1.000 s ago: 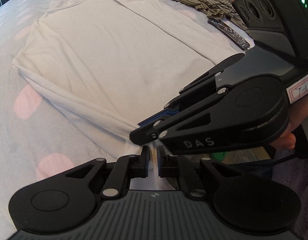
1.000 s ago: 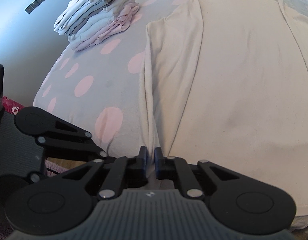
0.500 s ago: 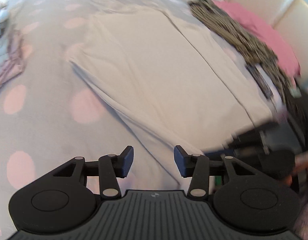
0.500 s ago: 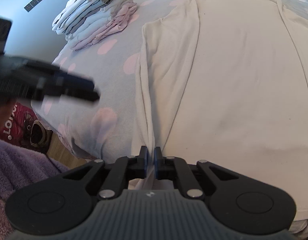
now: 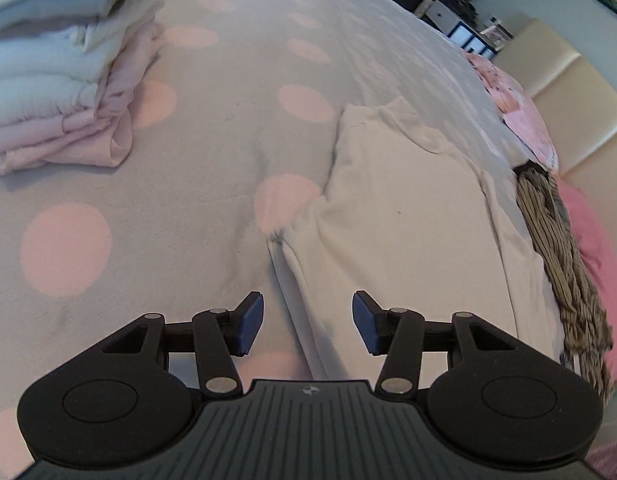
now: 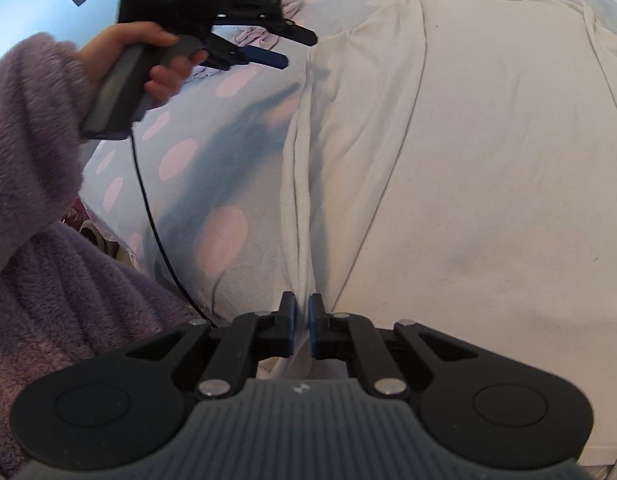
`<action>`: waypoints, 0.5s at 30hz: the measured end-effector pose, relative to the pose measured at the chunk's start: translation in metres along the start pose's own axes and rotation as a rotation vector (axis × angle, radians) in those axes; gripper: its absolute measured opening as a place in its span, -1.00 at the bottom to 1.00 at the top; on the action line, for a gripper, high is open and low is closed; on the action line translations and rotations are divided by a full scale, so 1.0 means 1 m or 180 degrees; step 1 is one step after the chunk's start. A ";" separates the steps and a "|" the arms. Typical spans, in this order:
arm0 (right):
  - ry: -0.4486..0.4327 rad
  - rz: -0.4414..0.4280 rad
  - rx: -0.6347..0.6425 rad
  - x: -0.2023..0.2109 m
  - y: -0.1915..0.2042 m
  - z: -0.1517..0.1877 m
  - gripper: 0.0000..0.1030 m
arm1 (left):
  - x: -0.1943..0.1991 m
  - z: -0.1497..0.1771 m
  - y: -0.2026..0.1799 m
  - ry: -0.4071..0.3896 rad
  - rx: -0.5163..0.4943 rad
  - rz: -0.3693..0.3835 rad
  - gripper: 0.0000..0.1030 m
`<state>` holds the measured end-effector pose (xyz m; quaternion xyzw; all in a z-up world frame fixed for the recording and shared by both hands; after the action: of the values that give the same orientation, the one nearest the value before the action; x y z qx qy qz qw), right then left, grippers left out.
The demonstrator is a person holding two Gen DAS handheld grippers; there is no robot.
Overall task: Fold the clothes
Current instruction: 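Pinch the top's hem with the left gripper while the right gripper pinches the fold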
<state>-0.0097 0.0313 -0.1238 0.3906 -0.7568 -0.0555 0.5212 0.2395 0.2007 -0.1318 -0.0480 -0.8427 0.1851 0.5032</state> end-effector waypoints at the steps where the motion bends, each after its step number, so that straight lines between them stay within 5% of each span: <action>1: 0.0005 -0.0024 -0.0003 0.000 0.000 0.000 -0.84 | -0.007 -0.001 0.002 0.0028 0.0027 -0.0026 -0.08; 4: 0.0010 -0.0087 0.0030 0.001 0.002 0.003 -0.84 | -0.021 -0.003 0.003 0.0071 0.0068 0.0007 -0.27; 7: -0.0025 -0.0179 0.0021 0.004 0.006 0.002 -0.84 | -0.024 -0.007 -0.006 0.0015 0.0059 0.0120 -0.81; 9: -0.0054 -0.0218 0.0003 0.008 0.008 0.000 -0.84 | -0.018 -0.011 -0.016 -0.0077 -0.0013 0.0159 -0.94; 15: -0.0171 -0.0345 -0.0142 0.031 0.009 0.004 -0.84 | 0.008 -0.029 -0.070 -0.0357 -0.0360 0.0238 -0.95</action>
<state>-0.0223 0.0159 -0.0982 0.4176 -0.7467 -0.1110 0.5056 0.2681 0.1458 -0.0882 -0.0974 -0.8763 0.1583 0.4444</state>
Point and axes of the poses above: each gripper's, at about its wrist camera, not at the fingertips, and x roughly against the way its jaws point, y to its left, z to its underside, the point moved 10 cm from there along -x, roughly the way its jaws point, and after that the axes turned 4 degrees about -z, right-handed, at the moved point
